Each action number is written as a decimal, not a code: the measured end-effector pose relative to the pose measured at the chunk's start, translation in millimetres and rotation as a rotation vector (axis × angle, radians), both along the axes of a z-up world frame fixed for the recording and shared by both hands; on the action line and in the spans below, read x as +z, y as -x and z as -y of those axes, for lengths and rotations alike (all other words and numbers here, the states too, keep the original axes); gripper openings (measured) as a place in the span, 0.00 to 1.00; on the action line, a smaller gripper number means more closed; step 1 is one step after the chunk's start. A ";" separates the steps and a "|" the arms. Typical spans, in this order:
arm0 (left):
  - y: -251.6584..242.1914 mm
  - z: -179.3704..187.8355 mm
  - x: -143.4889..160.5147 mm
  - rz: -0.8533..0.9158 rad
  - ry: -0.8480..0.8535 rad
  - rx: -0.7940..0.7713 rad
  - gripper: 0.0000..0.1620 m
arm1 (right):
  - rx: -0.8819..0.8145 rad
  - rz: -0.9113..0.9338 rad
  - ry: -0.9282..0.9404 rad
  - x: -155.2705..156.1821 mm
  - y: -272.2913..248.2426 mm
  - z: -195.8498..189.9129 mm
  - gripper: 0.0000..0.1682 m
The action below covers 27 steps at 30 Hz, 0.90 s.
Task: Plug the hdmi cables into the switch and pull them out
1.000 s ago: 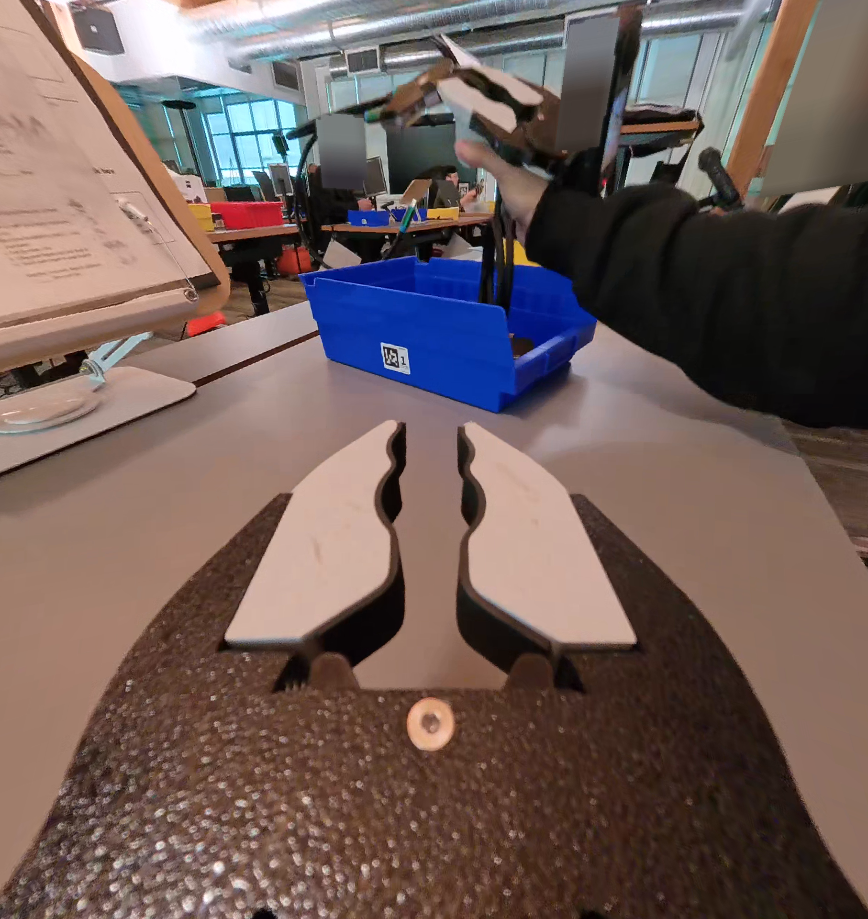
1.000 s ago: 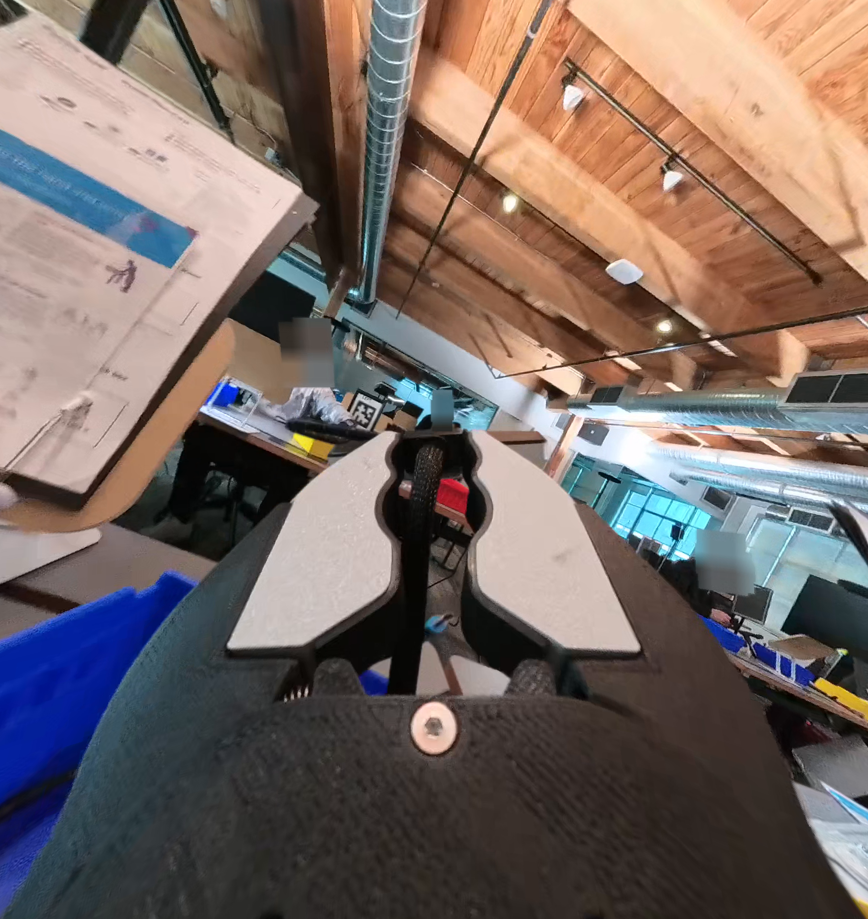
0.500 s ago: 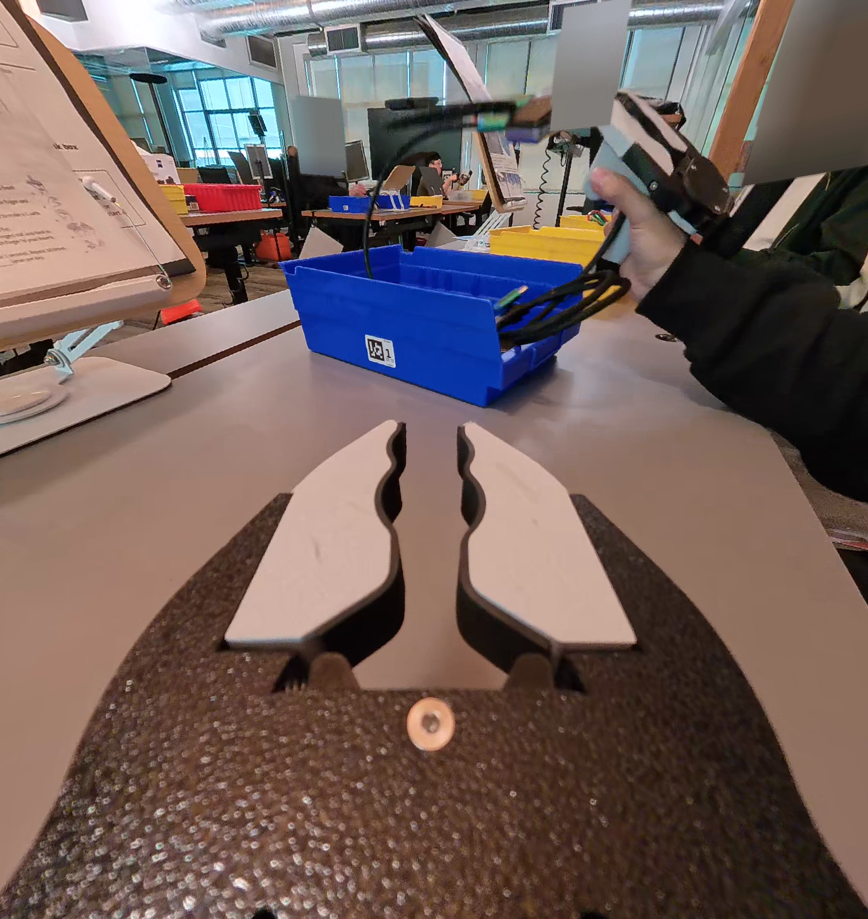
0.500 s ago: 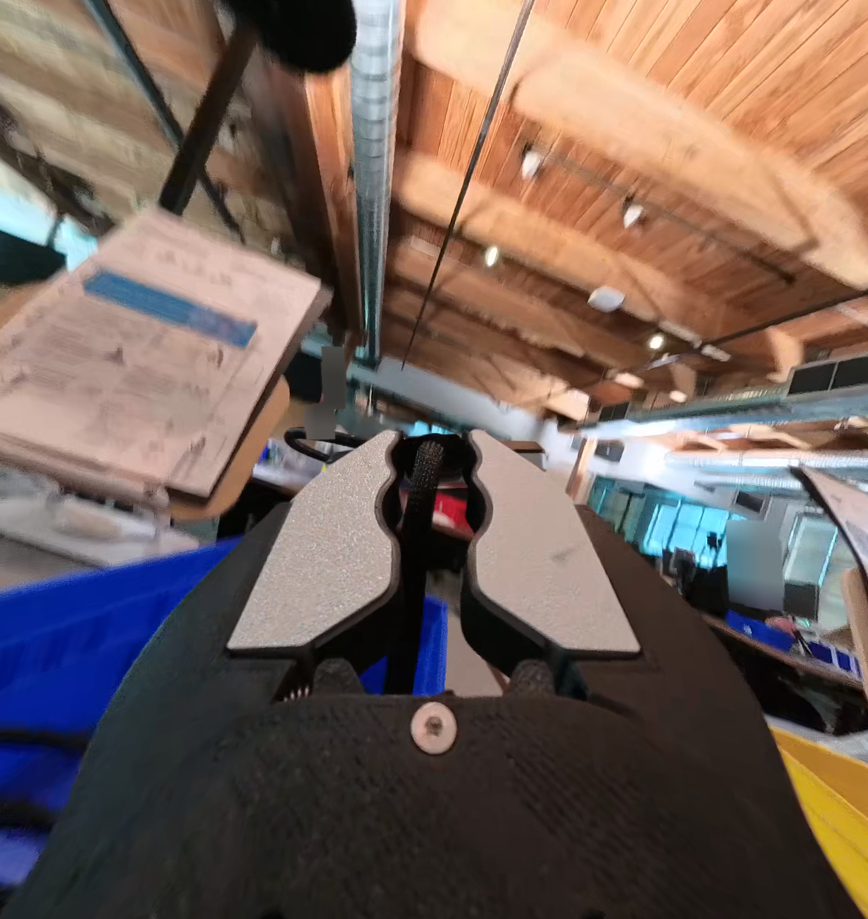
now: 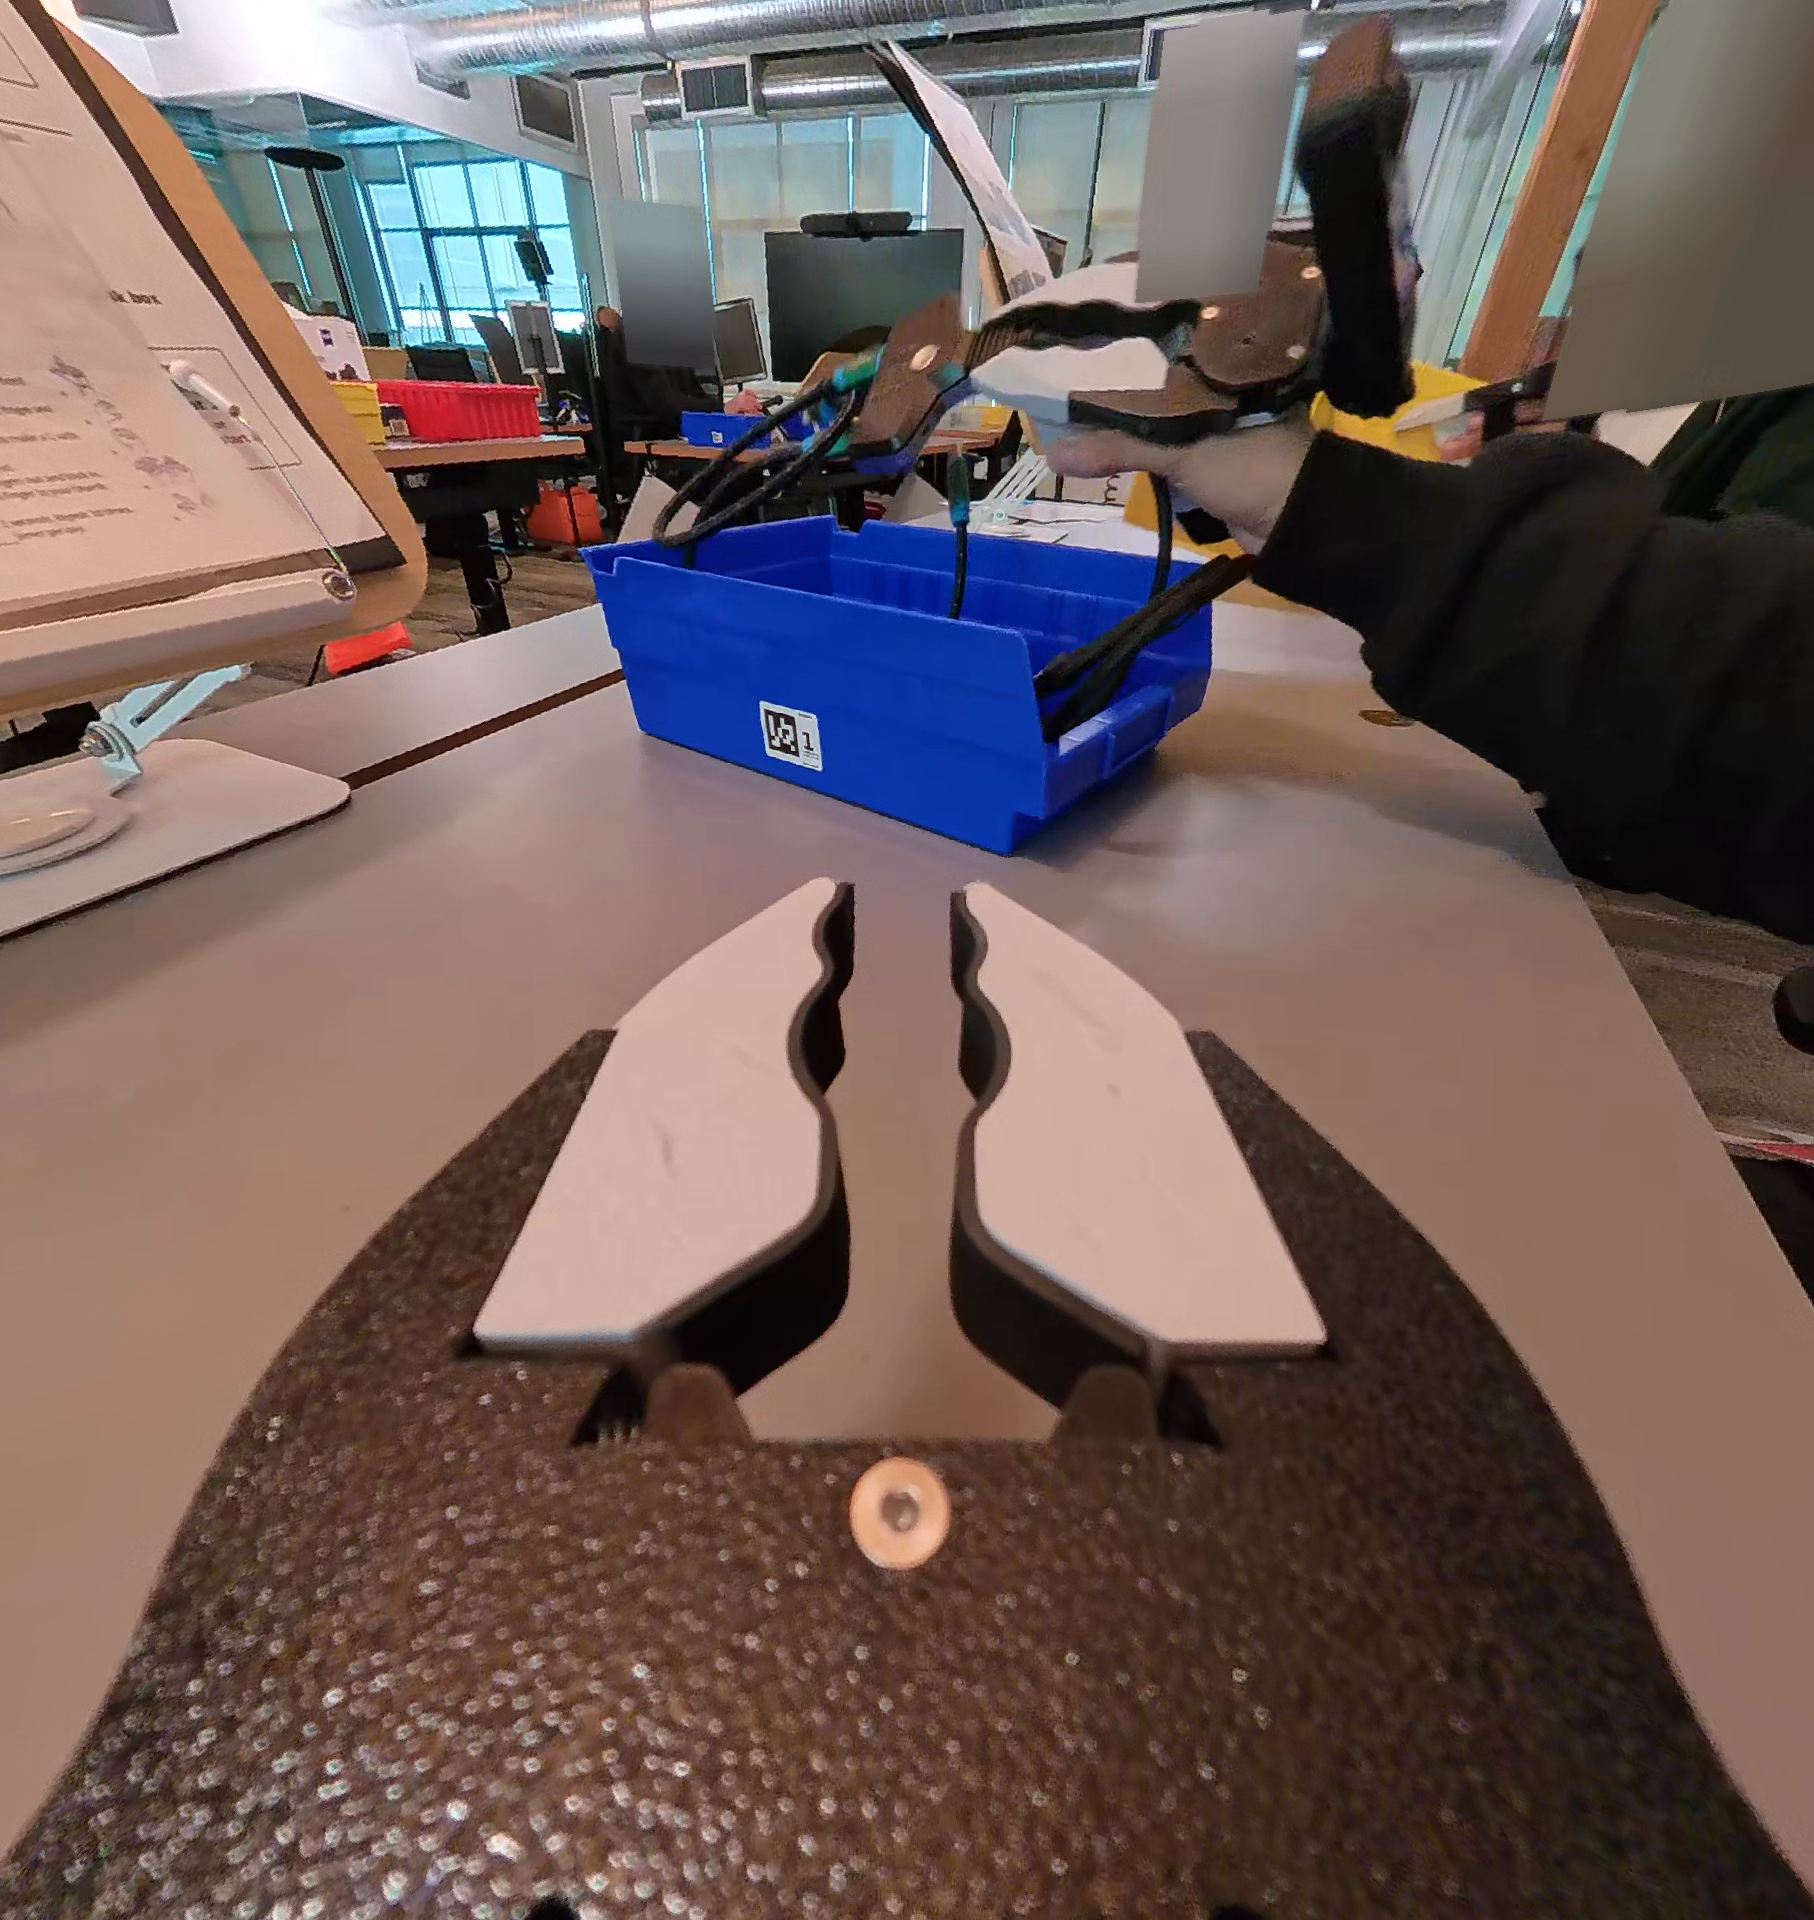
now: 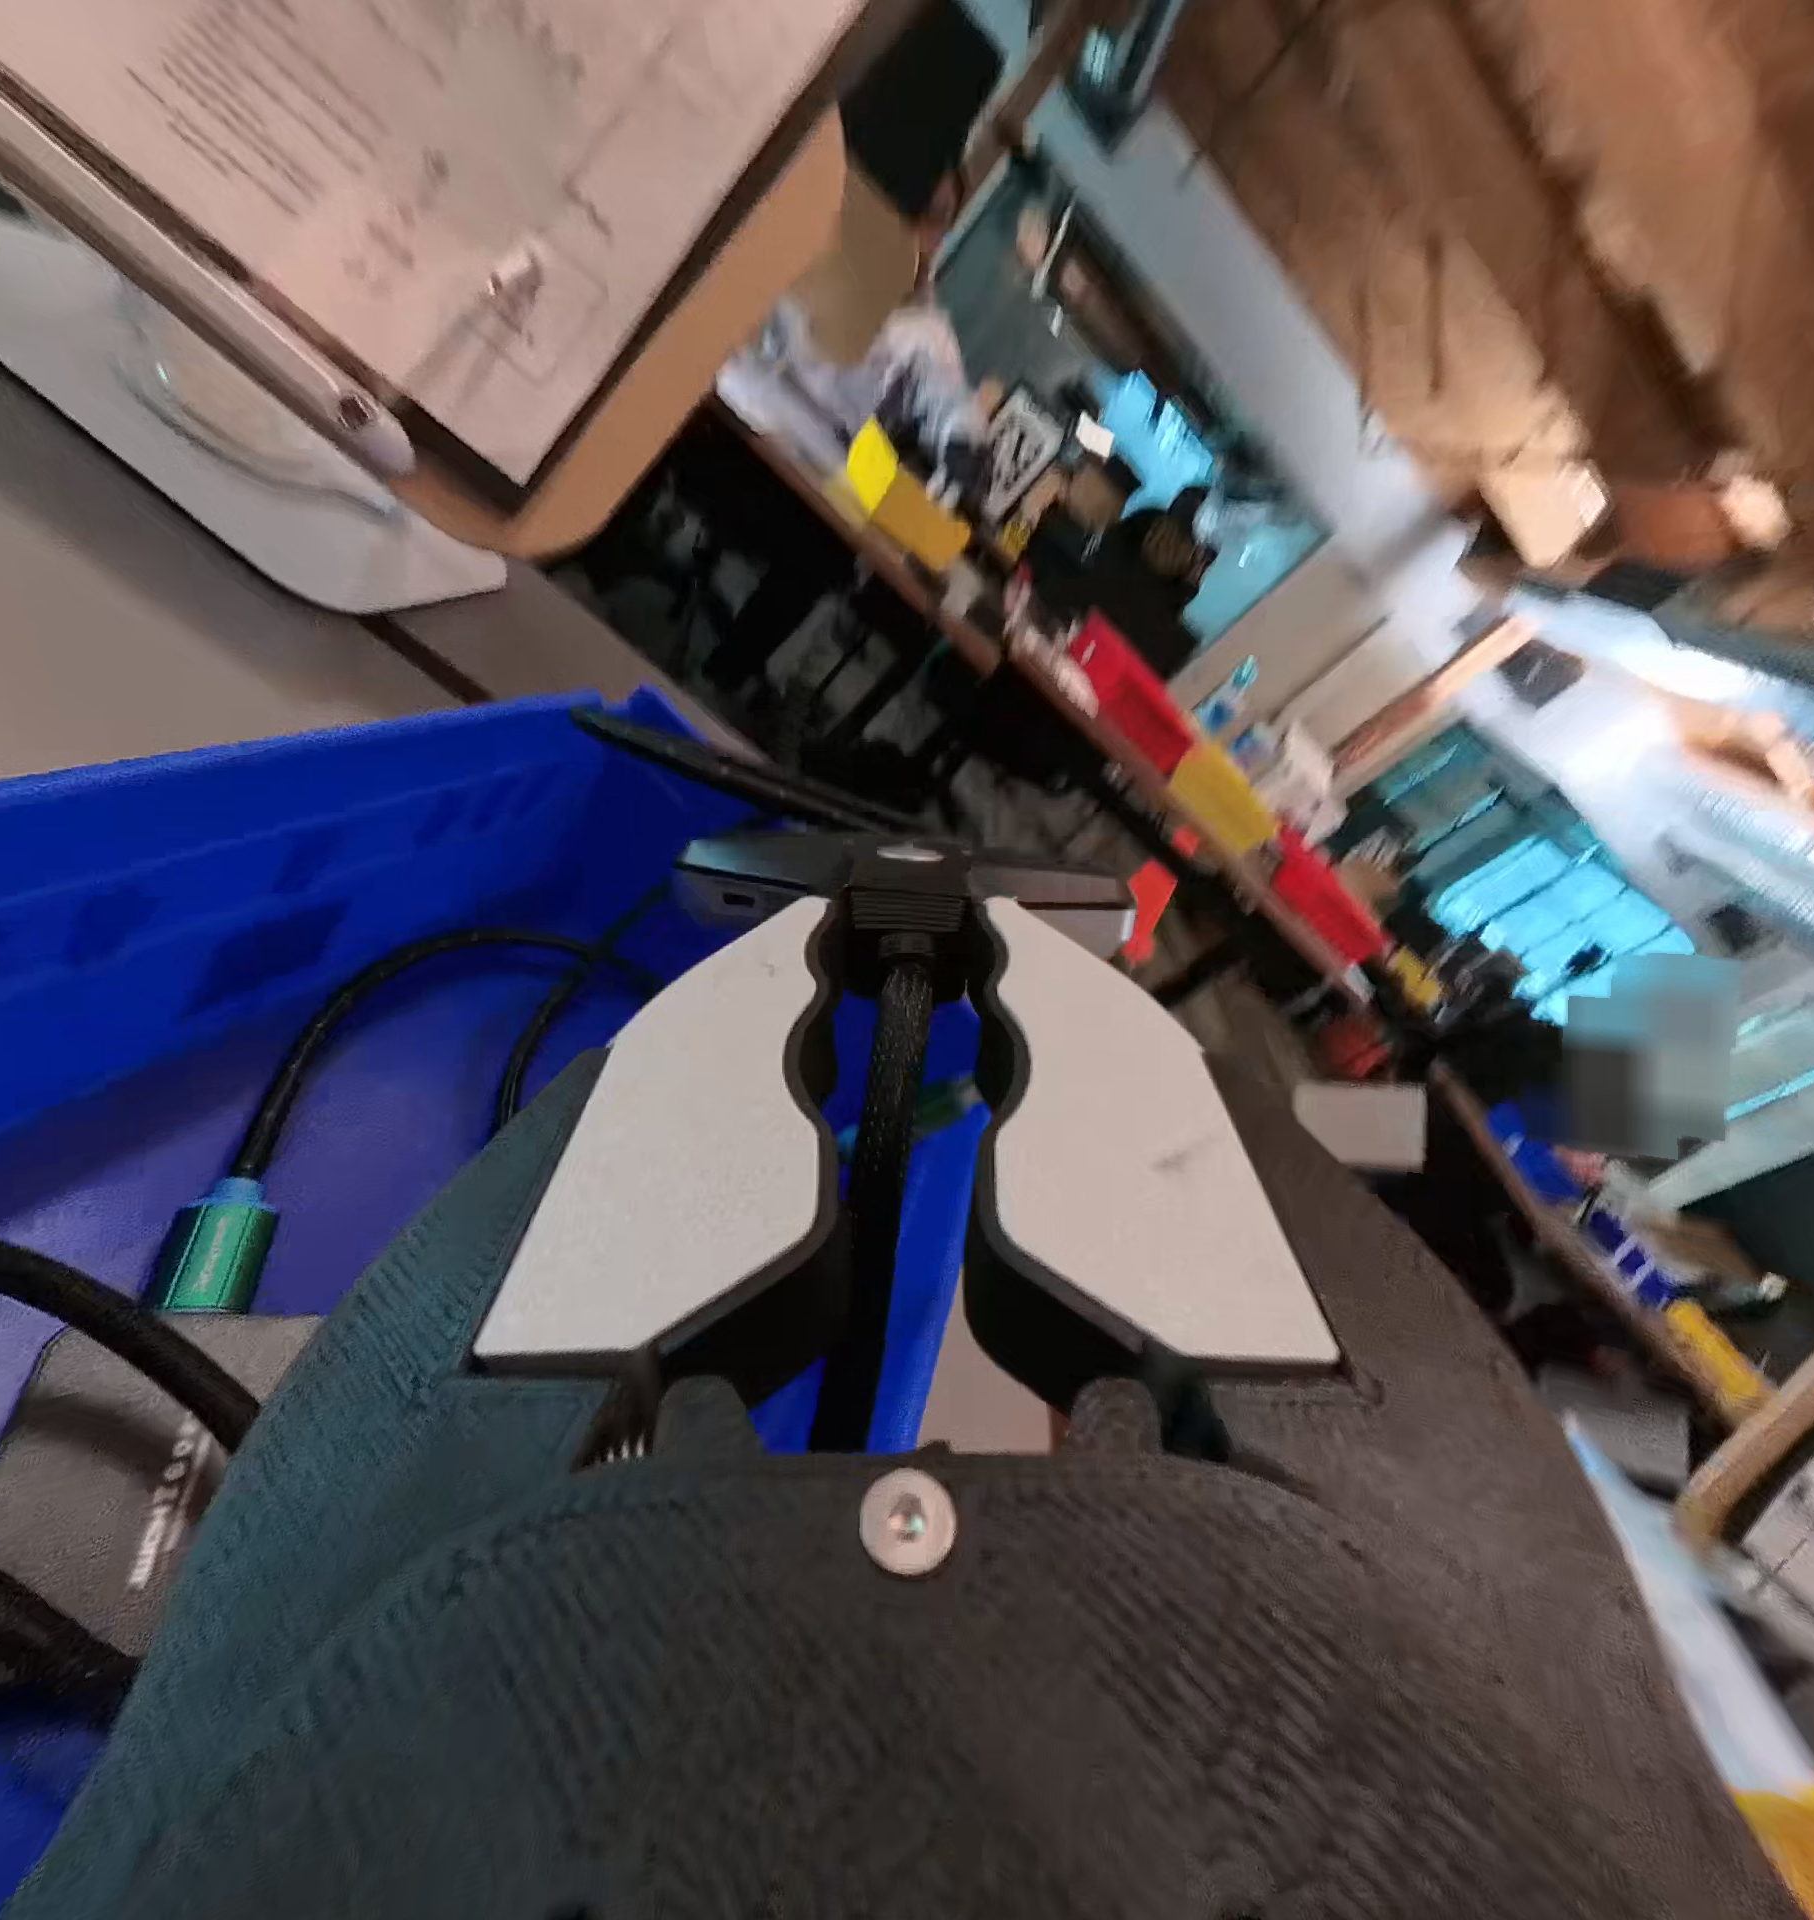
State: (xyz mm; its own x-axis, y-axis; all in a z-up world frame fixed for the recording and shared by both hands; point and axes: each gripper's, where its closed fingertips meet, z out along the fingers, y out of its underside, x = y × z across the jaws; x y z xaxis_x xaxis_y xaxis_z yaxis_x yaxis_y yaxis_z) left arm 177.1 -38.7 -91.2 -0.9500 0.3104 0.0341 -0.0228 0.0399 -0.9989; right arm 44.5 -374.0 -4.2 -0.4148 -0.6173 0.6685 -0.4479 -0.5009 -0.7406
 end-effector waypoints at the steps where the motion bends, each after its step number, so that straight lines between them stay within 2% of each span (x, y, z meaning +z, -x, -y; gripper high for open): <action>1: -0.2 -0.3 0.2 -0.002 0.002 0.000 0.10 | -0.042 -0.034 -0.059 -8.2 0.8 8.5 0.13; 4: -0.1 -0.4 0.3 -0.008 0.001 -0.005 0.10 | -0.167 -0.139 -0.229 -42.3 19.8 23.3 0.14; 6: 0.3 -0.7 0.5 -0.007 0.003 -0.009 0.10 | -0.182 -0.161 -0.286 -58.7 31.1 21.9 0.15; 10: 1.7 0.3 -1.3 -0.003 -0.011 -0.017 0.10 | -0.136 -0.306 -0.345 -81.2 43.5 14.8 0.41; 11: 2.5 0.6 -2.0 -0.001 -0.017 -0.021 0.10 | -0.155 -0.312 -0.321 -74.3 50.3 15.7 0.38; 14: 3.9 0.8 -2.7 0.008 -0.020 -0.026 0.10 | -0.137 -0.198 -0.193 -24.3 67.0 7.5 0.42; 16: 3.7 0.9 -2.8 0.007 -0.021 -0.024 0.10 | -0.002 -0.160 -0.273 -7.5 70.3 -23.8 0.43; 19: 3.6 1.8 -3.7 0.004 -0.031 -0.027 0.10 | 0.343 -0.228 -0.451 -18.7 60.8 -93.5 0.39; 21: 5.0 2.6 -5.2 0.008 -0.043 -0.034 0.10 | 0.442 -0.347 -0.488 -42.0 59.6 -119.3 0.37; 22: 5.7 2.8 -5.9 0.012 -0.048 -0.037 0.10 | 0.448 -0.391 -0.487 -52.7 59.1 -122.7 0.37; 24: 7.1 2.7 -6.4 0.023 -0.049 -0.040 0.10 | 0.466 -0.393 -0.500 -62.5 51.9 -122.8 0.21; 26: 7.7 2.4 -6.1 0.029 -0.045 -0.040 0.10 | 0.373 -0.253 -0.569 -56.3 36.0 -104.4 0.05; 27: 7.6 2.1 -5.8 0.029 -0.043 -0.039 0.10 | 0.323 -0.194 -0.607 -54.0 28.7 -96.1 0.05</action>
